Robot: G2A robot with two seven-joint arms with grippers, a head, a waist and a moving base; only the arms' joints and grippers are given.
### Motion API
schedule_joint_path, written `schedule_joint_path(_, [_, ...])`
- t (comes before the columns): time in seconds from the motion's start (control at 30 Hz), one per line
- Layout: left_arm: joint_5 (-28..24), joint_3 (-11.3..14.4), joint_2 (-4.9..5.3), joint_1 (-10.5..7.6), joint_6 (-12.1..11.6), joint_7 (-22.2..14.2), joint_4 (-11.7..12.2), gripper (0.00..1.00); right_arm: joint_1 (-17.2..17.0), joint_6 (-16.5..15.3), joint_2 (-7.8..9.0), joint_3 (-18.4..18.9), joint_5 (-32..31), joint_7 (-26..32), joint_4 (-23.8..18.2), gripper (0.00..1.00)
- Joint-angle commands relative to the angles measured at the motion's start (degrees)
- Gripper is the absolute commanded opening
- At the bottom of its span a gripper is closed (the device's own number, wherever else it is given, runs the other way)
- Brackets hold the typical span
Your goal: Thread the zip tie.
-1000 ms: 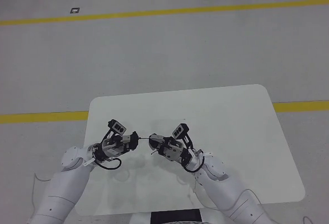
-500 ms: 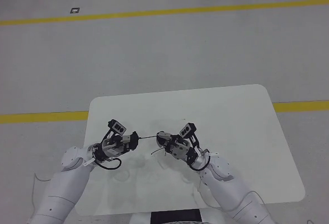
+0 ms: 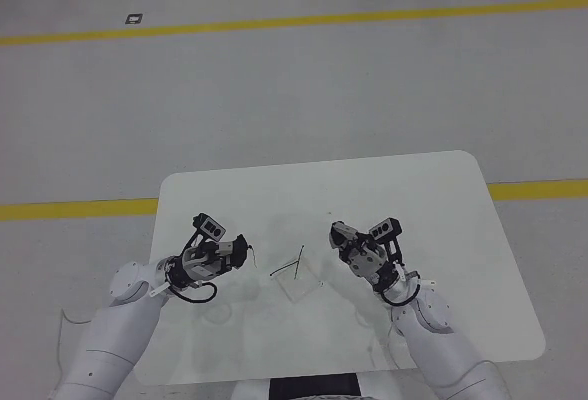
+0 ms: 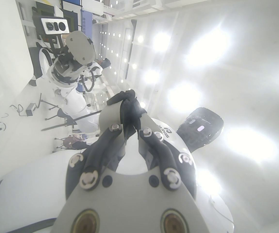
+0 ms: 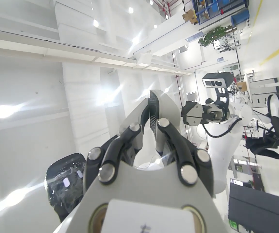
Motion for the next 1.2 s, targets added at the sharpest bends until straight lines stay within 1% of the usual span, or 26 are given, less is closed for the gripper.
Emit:
schedule_joint_path(0.0, [0.00, 0.00, 0.00, 0.00, 0.00, 0.00, 0.00, 0.00, -0.64, -0.34, 0.31, 0.82, -2.31, 0.74, -1.40, 0.16])
schedule_joint_path(0.03, [0.00, 0.00, 0.00, 0.00, 0.00, 0.00, 0.00, 0.00, -0.77, -0.68, 0.34, 1.01, -2.75, 0.52, -1.64, 1.00])
schedule_joint_path(0.4, [0.00, 0.00, 0.00, 0.00, 0.00, 0.00, 0.00, 0.00, -0.68, -0.80, 0.38, 1.17, -3.42, 0.14, -1.59, 1.00])
schedule_joint_path(0.43, [0.00, 0.00, 0.00, 0.00, 0.00, 0.00, 0.00, 0.00, -0.31, -1.74, 0.58, 1.86, -7.96, -1.64, -1.74, 1.00])
schedule_joint_path(0.47, [0.00, 0.00, 0.00, 0.00, 0.00, 0.00, 0.00, 0.00, -0.16, -2.41, 0.72, 2.50, -12.42, -3.77, -2.72, 1.00])
schedule_joint_path(0.5, [0.00, 0.00, 0.00, 0.00, 0.00, 0.00, 0.00, 0.00, -0.21, -2.41, 0.86, 3.39, -17.33, -6.13, -4.35, 1.00])
schedule_joint_path(0.57, [0.00, 0.00, 0.00, 0.00, 0.00, 0.00, 0.00, 0.00, -1.25, -2.41, 1.26, 4.96, -32.02, -11.57, -8.29, 1.00])
schedule_joint_path(0.63, [0.00, 0.00, 0.00, 0.00, 0.00, 0.00, 0.00, 0.00, -2.76, -2.41, 1.64, 5.64, -49.62, -18.50, -12.06, 1.00])
schedule_joint_path(0.67, [0.00, 0.00, 0.00, 0.00, 0.00, 0.00, 0.00, 0.00, -3.52, -2.41, 1.60, 5.01, -52.69, -20.56, -13.64, 1.00])
schedule_joint_path(0.73, [0.00, 0.00, 0.00, 0.00, 0.00, 0.00, 0.00, 0.00, -4.01, -2.41, 1.66, 3.90, -57.31, -21.92, -16.89, 1.00])
schedule_joint_path(0.77, [0.00, 0.00, 0.00, 0.00, 0.00, 0.00, 0.00, 0.00, -4.06, -2.41, 1.77, 3.88, -59.87, -22.41, -17.62, 1.00])
schedule_joint_path(1.03, [0.00, 0.00, 0.00, 0.00, 0.00, 0.00, 0.00, 0.00, -4.06, -2.41, 1.77, 3.88, -59.87, -22.41, -17.62, 1.00])
schedule_joint_path(1.07, [0.00, 0.00, 0.00, 0.00, 0.00, 0.00, 0.00, 0.00, -3.95, -2.23, 1.80, 4.01, -60.62, -22.47, -17.58, 1.00])
schedule_joint_path(1.1, [0.00, 0.00, 0.00, 0.00, 0.00, 0.00, 0.00, 0.00, -3.40, -1.34, 2.01, 4.54, -66.64, -22.91, -18.26, 1.00])
schedule_joint_path(1.17, [0.00, 0.00, 0.00, 0.00, 0.00, 0.00, 0.00, 0.00, -3.72, -0.39, 2.09, 4.18, -71.15, -24.32, -20.04, 1.00])
